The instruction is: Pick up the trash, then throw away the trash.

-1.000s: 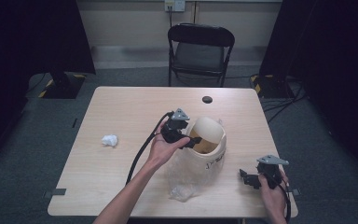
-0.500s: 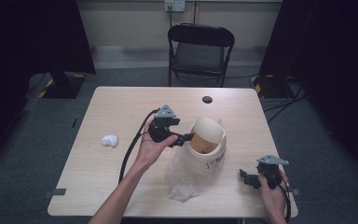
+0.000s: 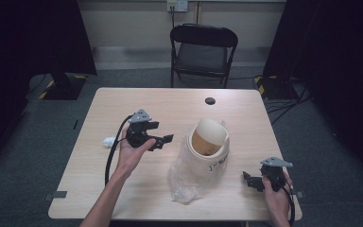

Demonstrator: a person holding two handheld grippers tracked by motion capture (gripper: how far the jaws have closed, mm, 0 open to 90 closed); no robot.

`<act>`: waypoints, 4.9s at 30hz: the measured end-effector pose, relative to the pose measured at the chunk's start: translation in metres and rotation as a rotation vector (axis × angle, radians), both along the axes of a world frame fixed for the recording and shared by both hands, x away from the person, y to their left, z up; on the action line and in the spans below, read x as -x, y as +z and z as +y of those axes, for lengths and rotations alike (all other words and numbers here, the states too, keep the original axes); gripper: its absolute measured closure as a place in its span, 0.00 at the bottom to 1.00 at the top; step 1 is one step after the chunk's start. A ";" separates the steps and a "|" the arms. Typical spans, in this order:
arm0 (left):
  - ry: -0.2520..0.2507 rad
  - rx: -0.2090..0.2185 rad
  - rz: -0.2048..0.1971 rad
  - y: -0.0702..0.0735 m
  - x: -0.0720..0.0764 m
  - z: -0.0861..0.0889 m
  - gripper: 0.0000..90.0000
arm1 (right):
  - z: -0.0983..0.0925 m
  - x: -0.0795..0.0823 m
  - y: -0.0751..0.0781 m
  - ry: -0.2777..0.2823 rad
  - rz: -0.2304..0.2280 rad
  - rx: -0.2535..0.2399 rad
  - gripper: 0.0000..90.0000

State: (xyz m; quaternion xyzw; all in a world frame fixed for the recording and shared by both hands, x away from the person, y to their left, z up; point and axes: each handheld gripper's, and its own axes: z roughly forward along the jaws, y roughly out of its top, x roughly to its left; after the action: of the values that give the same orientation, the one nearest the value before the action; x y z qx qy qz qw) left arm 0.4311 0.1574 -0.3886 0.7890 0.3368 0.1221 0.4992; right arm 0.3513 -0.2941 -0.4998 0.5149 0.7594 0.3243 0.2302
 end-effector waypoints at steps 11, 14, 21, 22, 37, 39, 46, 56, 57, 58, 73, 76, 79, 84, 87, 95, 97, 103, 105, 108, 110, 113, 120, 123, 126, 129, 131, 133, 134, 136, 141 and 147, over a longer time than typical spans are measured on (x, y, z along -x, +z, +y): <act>0.091 -0.009 0.052 -0.029 0.000 0.046 0.20 | 0.000 -0.002 0.000 -0.004 0.001 -0.002 0.10; 0.116 -0.006 0.049 -0.032 0.001 0.056 0.20 | 0.000 -0.002 0.000 -0.003 0.001 -0.002 0.10; 0.167 -0.028 0.066 -0.039 -0.001 0.080 0.20 | 0.000 -0.002 0.000 -0.001 0.000 -0.001 0.10; 0.179 -0.023 0.069 -0.041 -0.001 0.083 0.20 | 0.000 -0.002 0.000 -0.001 0.000 -0.001 0.10; 0.284 -0.115 0.116 -0.067 -0.016 0.137 0.21 | 0.000 -0.003 0.000 -0.001 -0.001 0.000 0.11; 0.290 -0.123 0.120 -0.068 -0.019 0.142 0.21 | 0.000 -0.003 0.000 -0.001 -0.001 0.000 0.11; 0.313 -0.140 0.165 -0.080 -0.031 0.155 0.22 | 0.001 -0.002 0.000 -0.004 0.001 -0.001 0.11; 0.327 -0.144 0.215 -0.096 -0.031 0.168 0.22 | 0.001 -0.002 0.000 -0.004 0.001 -0.002 0.11; 0.334 -0.145 0.217 -0.097 -0.031 0.168 0.22 | 0.001 -0.002 0.000 -0.004 0.001 -0.002 0.11; 0.336 -0.153 0.213 -0.097 -0.033 0.165 0.24 | 0.001 -0.002 0.000 -0.003 0.001 -0.001 0.11; 0.369 -0.143 0.192 -0.106 -0.027 0.165 0.54 | 0.000 -0.002 0.000 -0.002 0.000 -0.001 0.11; 0.354 -0.150 0.188 -0.105 -0.024 0.165 0.59 | 0.000 -0.002 0.000 -0.002 0.000 -0.001 0.11; 0.335 -0.164 0.177 -0.103 -0.024 0.165 0.60 | 0.000 -0.002 0.000 -0.002 0.000 -0.001 0.11; 0.306 -0.146 0.153 -0.098 -0.021 0.160 0.63 | 0.000 -0.002 0.000 -0.002 0.000 -0.001 0.11; 0.288 -0.132 0.149 -0.097 -0.020 0.158 0.64 | 0.001 -0.002 0.000 -0.003 0.001 -0.001 0.11; 0.260 -0.068 0.136 -0.087 -0.015 0.149 0.65 | 0.000 -0.002 0.000 -0.002 0.000 -0.001 0.11; 0.257 -0.066 0.131 -0.084 -0.013 0.147 0.65 | 0.000 -0.002 0.000 -0.003 0.001 -0.001 0.11; 0.237 -0.028 0.127 -0.078 -0.009 0.145 0.66 | 0.000 -0.002 0.000 -0.002 0.000 -0.001 0.11; 0.235 -0.032 0.119 -0.076 -0.008 0.143 0.66 | 0.000 -0.002 0.000 -0.002 0.000 -0.001 0.11; 0.237 -0.039 0.110 -0.072 -0.006 0.139 0.66 | 0.000 -0.002 0.000 -0.002 0.000 -0.001 0.11; 0.223 -0.046 0.099 -0.070 -0.005 0.135 0.66 | 0.000 -0.002 0.000 -0.002 0.000 -0.001 0.11; 0.201 -0.047 0.087 -0.067 -0.002 0.128 0.66 | 0.000 -0.002 0.000 -0.002 0.000 -0.001 0.11; 0.165 -0.037 0.080 -0.060 0.000 0.117 0.66 | 0.000 -0.002 0.000 -0.002 0.000 -0.001 0.11; 0.141 -0.028 0.068 -0.054 0.002 0.109 0.66 | 0.000 -0.002 0.000 -0.002 0.000 -0.001 0.11; 0.119 -0.004 0.068 -0.050 0.004 0.105 0.66 | 0.000 -0.002 0.000 -0.002 0.000 -0.001 0.11; 0.104 -0.005 0.058 -0.047 0.005 0.100 0.66 | 0.000 -0.002 0.000 -0.002 0.000 -0.001 0.11; 0.095 0.018 0.064 -0.044 0.006 0.097 0.66 | 0.000 -0.002 0.000 -0.002 0.000 -0.001 0.11; 0.083 0.011 0.058 -0.042 0.006 0.095 0.66 | 0.000 -0.002 0.000 -0.002 0.000 -0.001 0.11; 0.083 0.011 0.058 -0.042 0.006 0.095 0.66 | 0.000 -0.002 0.000 -0.002 0.000 -0.001 0.11; 0.073 0.018 0.059 -0.041 0.007 0.092 0.66 | 0.001 -0.002 0.000 -0.003 0.001 -0.001 0.11; 0.046 0.028 0.053 -0.037 0.010 0.083 0.66 | 0.000 -0.002 0.000 -0.002 0.000 -0.001 0.11; 0.035 0.038 0.044 -0.028 0.014 0.076 0.66 | 0.000 -0.002 0.000 -0.002 0.000 -0.001 0.11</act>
State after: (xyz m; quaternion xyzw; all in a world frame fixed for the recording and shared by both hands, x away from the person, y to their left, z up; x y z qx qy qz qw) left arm 0.4176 0.2338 -0.4169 0.7758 0.3638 0.1068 0.5044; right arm 0.3533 -0.2936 -0.4998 0.5158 0.7588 0.3245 0.2300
